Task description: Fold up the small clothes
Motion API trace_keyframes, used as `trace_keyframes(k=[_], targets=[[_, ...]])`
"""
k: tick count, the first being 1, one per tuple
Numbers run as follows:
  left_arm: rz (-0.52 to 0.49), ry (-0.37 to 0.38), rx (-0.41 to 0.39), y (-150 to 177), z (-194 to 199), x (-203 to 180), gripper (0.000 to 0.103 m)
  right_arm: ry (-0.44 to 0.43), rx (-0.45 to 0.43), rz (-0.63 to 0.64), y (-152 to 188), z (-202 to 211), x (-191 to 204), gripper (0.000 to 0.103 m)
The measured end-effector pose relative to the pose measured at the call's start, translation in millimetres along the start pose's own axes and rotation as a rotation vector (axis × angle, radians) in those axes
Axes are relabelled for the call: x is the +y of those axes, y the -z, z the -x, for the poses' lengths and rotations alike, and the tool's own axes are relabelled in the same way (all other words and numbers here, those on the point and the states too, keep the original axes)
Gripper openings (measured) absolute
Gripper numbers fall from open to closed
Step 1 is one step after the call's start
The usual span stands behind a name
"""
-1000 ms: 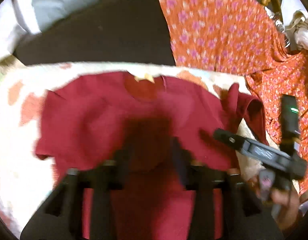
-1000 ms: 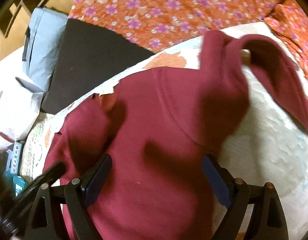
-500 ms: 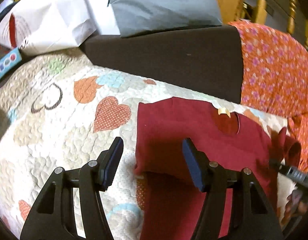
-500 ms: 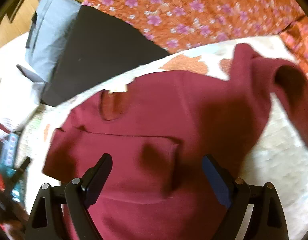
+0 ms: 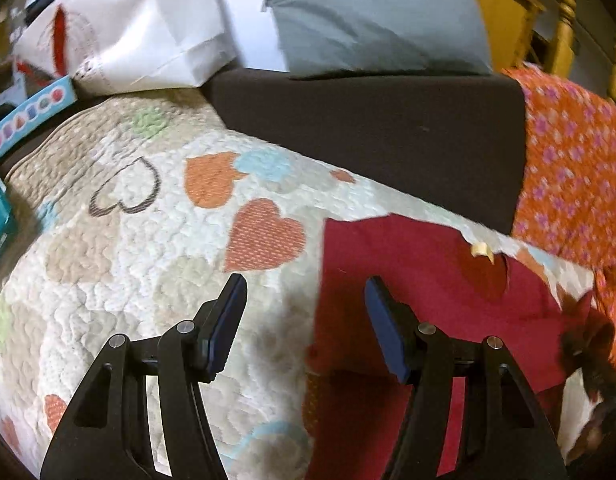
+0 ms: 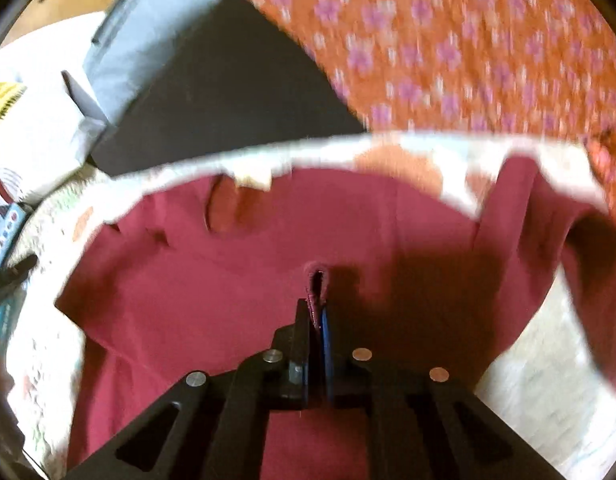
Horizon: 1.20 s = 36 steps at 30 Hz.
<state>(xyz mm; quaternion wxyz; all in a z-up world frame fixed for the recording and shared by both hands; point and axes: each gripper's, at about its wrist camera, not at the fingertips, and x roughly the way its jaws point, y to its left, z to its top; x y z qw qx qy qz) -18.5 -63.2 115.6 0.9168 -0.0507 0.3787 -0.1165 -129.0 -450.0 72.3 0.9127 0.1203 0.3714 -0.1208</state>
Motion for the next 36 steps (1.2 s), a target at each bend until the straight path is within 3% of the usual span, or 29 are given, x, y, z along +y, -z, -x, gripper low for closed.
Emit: trace_keyframes(k=[2, 6, 9, 13, 16, 18, 21, 24, 26, 28, 30, 32, 34, 36], targets=[[0.013, -0.007, 0.003, -0.8, -2.0, 2.5, 0.061, 0.055, -0.089, 0.037, -19.6, 18.3, -0.5, 0.005], [-0.011, 0.004, 0.023, 2.7, -8.3, -6.9, 0.061, 0.175, -0.156, 0.067, -40.7, 27.3, -14.0, 0.005], [-0.042, 0.031, 0.040, 6.2, -14.4, -20.4, 0.061, 0.237, -0.130, 0.052, -40.3, 7.9, -27.4, 0.005], [-0.121, 0.042, 0.057, 14.5, -25.6, -43.6, 0.061, 0.288, -0.008, 0.054, -28.0, -34.4, -39.3, 0.005], [-0.199, -0.028, 0.084, 21.5, -42.9, -53.9, 0.061, 0.284, 0.002, 0.018, -21.0, -28.9, -55.8, 0.005], [-0.200, -0.062, 0.115, 24.8, -53.3, -50.8, 0.061, 0.319, -0.017, 0.001, -21.9, -17.7, -64.5, 0.005], [-0.156, -0.060, 0.154, 27.6, -63.5, -41.9, 0.061, 0.364, -0.032, -0.011, -21.9, -11.9, -69.7, 0.005], [-0.139, -0.058, 0.174, 30.1, -68.7, -38.6, 0.061, 0.287, 0.017, 0.014, -22.6, -23.4, -68.6, 0.005], [-0.153, -0.069, 0.170, 31.4, -70.0, -39.4, 0.061, 0.284, 0.027, 0.027, -25.4, -19.9, -63.8, 0.007], [-0.181, -0.098, 0.169, 33.9, -72.5, -41.1, 0.061, 0.312, -0.022, 0.009, -32.9, -1.9, -55.0, 0.009], [-0.194, -0.130, 0.185, 37.3, -77.7, -39.5, 0.062, 0.243, -0.099, -0.002, -38.1, 15.4, -38.5, 0.020], [-0.175, -0.133, 0.196, 38.1, -81.4, -35.0, 0.061, 0.076, -0.124, 0.034, -43.8, 19.8, -4.5, 0.048], [-0.152, -0.133, 0.208, 38.4, -83.9, -30.4, 0.061, -0.143, -0.070, 0.085, -49.3, 3.6, 37.6, 0.049], [-0.140, -0.126, 0.220, 39.1, -84.6, -27.3, 0.061, -0.280, 0.001, 0.127, -54.8, -24.0, 82.8, 0.049]])
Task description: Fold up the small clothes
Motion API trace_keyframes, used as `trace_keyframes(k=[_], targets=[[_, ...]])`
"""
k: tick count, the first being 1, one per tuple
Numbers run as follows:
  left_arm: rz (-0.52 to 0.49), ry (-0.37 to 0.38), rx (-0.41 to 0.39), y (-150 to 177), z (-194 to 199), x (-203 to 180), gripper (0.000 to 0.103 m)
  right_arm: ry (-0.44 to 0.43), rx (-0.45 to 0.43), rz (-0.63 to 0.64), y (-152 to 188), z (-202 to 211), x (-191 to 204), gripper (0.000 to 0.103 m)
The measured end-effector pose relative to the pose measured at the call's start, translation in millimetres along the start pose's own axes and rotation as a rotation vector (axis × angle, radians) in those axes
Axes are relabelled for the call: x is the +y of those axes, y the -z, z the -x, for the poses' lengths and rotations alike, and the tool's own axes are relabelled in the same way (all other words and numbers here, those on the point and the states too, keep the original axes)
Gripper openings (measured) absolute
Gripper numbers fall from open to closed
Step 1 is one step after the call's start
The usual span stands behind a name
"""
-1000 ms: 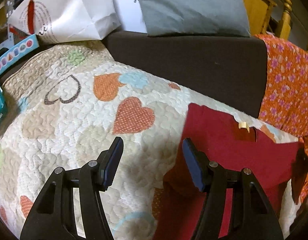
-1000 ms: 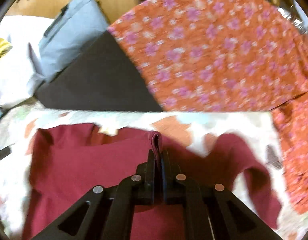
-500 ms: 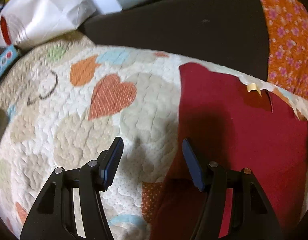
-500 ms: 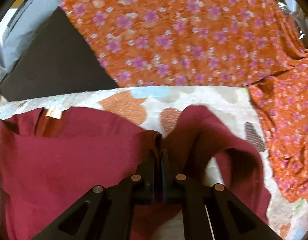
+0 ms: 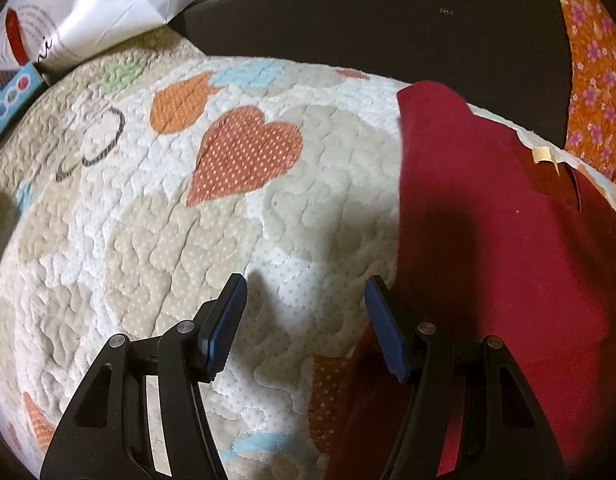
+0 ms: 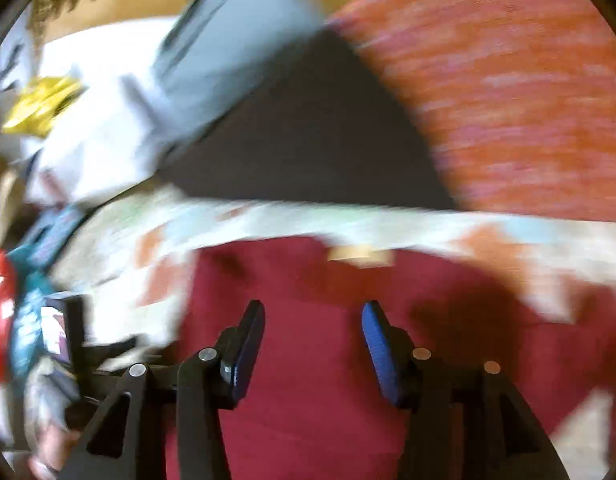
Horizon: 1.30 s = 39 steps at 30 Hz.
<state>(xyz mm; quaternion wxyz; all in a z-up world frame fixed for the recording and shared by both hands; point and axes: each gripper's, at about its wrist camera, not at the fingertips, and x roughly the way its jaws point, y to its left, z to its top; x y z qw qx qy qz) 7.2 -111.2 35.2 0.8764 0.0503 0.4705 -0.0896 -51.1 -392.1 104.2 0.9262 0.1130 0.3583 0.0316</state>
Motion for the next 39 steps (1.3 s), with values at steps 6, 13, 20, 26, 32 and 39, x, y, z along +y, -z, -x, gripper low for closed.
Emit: trace_keyframes(k=[6, 13, 20, 26, 32, 39], targets=[[0.052, 0.001, 0.003, -6.6, 0.0, 16.7, 0.061, -0.004, 0.111, 0.138, -15.5, -97.7, 58.0, 0.036], [0.134, 0.022, -0.042, -16.2, 12.1, 31.6, 0.061, 0.031, 0.133, 0.180, -24.1, -157.7, 88.9, 0.027], [0.138, 0.073, -0.061, -15.2, 21.6, 22.1, 0.061, -0.037, 0.118, 0.098, -0.7, -85.7, 58.3, 0.027], [0.102, 0.117, -0.095, -14.4, 31.6, 0.5, 0.061, -0.011, 0.175, 0.042, 48.3, -93.5, 54.0, 0.027], [0.043, 0.221, -0.076, -10.7, 26.7, -28.5, 0.061, -0.068, 0.154, -0.091, 44.3, -39.6, 25.5, 0.029], [-0.039, 0.171, 0.007, -1.1, -1.5, -52.0, 0.064, 0.097, 0.087, -0.252, 61.5, 15.6, -46.2, 0.049]])
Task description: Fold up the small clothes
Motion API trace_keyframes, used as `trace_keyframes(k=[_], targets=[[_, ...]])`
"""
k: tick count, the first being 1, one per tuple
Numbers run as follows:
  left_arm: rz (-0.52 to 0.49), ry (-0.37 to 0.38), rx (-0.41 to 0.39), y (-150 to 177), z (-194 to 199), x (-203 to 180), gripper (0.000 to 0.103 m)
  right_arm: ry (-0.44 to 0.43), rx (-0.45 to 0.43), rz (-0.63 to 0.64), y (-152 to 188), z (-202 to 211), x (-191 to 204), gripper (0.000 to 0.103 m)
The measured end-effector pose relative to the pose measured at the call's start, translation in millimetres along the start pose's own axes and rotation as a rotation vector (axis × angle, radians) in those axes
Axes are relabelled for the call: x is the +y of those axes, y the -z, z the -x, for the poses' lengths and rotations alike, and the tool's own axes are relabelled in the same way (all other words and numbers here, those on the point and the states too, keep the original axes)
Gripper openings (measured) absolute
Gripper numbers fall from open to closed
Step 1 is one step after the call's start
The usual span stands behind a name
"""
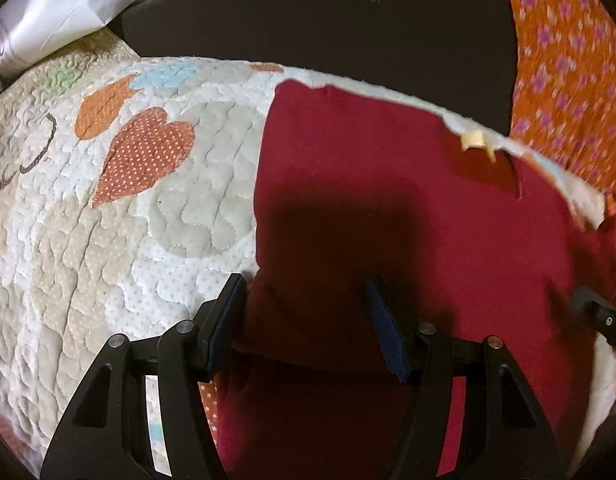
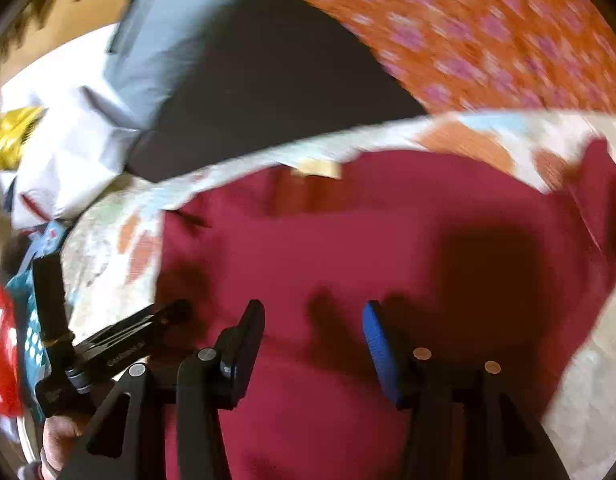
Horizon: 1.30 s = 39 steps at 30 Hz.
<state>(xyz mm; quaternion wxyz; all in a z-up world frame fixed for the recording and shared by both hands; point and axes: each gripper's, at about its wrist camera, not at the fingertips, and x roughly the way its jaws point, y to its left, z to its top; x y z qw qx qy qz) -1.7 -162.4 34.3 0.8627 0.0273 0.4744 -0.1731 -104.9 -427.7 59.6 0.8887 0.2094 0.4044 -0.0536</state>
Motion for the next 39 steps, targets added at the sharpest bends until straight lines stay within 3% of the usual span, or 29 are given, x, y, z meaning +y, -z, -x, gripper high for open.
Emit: trace_keyframes(k=[7, 11, 16, 18, 20, 25, 30, 33, 34, 35, 37, 39], targets=[[0.020, 0.007, 0.014, -4.2, 2.6, 1.3, 0.064, 0.001, 0.016, -0.011, 2.2, 3.9, -16.2, 0.049], [0.034, 0.006, 0.016, -3.9, 5.4, -1.2, 0.064, 0.037, -0.090, -0.064, -3.6, 48.7, -44.0, 0.049], [0.045, 0.006, 0.017, -2.0, 7.8, 0.2, 0.064, 0.039, -0.252, -0.321, 8.5, 104.3, -112.3, 0.051], [0.047, 0.005, 0.017, -1.1, 9.1, 1.9, 0.064, -0.007, -0.345, -0.460, 15.6, 122.4, -141.1, 0.056], [0.044, 0.001, 0.016, -0.9, 9.3, 1.2, 0.064, -0.067, -0.409, -0.601, 20.4, 131.5, -163.5, 0.069], [0.035, -0.008, 0.014, -0.9, 8.1, -1.1, 0.064, -0.262, -0.441, -0.849, 19.5, 122.1, -198.1, 0.069], [0.033, -0.007, 0.017, -1.7, 7.3, -1.4, 0.064, -0.341, -0.526, -1.092, 23.8, 108.4, -225.3, 0.069], [0.032, -0.007, 0.018, -2.0, 6.6, -1.5, 0.064, -0.299, -0.569, -1.152, 18.8, 108.4, -247.1, 0.069], [0.033, -0.007, 0.018, -2.0, 6.7, -1.5, 0.064, -0.278, -0.549, -1.151, 16.3, 107.8, -253.1, 0.059], [0.033, -0.006, 0.019, -2.1, 6.7, -1.3, 0.064, -0.259, -0.529, -1.145, 14.1, 107.9, -257.5, 0.036], [0.038, -0.003, 0.021, -2.7, 7.3, -0.2, 0.064, -0.194, -0.521, -1.083, 7.7, 119.3, -264.8, 0.018], [0.048, 0.002, 0.020, -3.2, 9.6, 1.5, 0.064, -0.084, -0.563, -0.993, 3.2, 146.3, -265.7, 0.011]])
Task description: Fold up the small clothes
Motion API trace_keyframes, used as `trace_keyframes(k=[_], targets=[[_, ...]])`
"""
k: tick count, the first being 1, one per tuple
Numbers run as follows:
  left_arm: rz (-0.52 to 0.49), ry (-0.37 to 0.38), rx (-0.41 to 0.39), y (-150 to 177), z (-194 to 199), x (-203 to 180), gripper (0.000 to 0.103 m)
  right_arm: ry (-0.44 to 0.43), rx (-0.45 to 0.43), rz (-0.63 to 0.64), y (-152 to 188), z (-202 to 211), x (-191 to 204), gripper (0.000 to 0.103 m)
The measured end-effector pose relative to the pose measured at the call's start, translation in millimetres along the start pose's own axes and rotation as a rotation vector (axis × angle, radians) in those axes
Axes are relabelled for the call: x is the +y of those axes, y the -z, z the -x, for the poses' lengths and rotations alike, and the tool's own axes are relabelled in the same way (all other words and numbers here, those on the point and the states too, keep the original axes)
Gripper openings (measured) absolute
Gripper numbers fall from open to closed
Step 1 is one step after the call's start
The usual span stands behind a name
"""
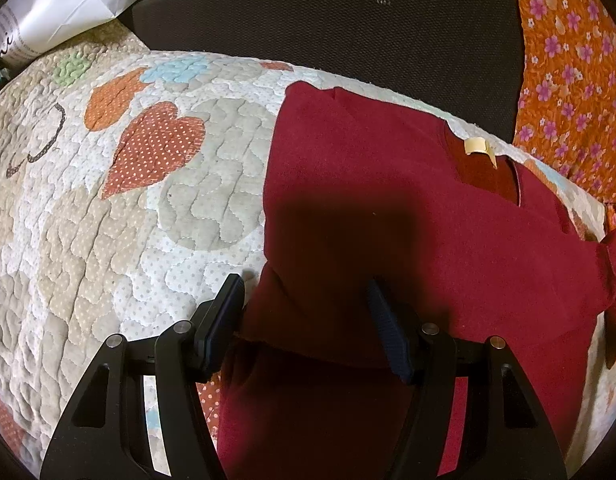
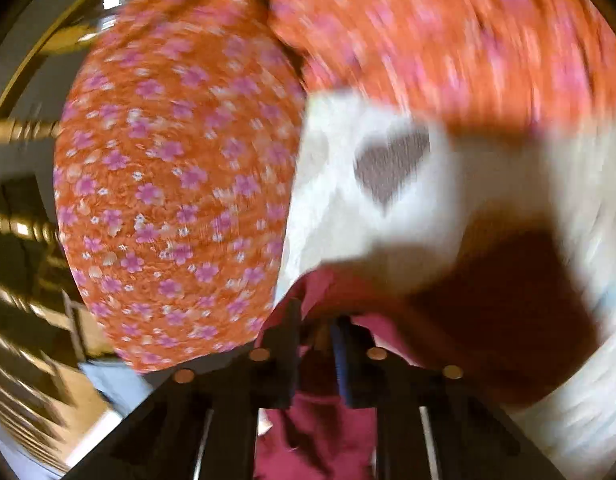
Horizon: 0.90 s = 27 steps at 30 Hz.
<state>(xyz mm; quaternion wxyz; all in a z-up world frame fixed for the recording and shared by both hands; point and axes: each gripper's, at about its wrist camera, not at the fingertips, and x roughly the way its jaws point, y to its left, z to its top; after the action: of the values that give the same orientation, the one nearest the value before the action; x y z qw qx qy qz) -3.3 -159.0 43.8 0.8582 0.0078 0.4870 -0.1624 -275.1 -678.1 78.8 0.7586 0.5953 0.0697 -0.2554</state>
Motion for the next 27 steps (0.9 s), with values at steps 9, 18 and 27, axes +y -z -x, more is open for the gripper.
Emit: trace_keyframes(k=[9, 18, 27], targets=[[0.090, 0.078, -0.082, -12.0, 30.0, 19.0, 0.064, -0.095, -0.053, 0.674, 44.6, 48.1, 148.8, 0.008], [0.188, 0.137, -0.097, -19.8, 35.7, 43.5, 0.064, -0.091, 0.642, 1.247, 286.2, -53.7, 157.3, 0.008], [0.179, 0.217, -0.088, -20.3, 31.1, 33.0, 0.064, -0.058, 0.658, 1.164, 264.6, -55.2, 124.0, 0.033]])
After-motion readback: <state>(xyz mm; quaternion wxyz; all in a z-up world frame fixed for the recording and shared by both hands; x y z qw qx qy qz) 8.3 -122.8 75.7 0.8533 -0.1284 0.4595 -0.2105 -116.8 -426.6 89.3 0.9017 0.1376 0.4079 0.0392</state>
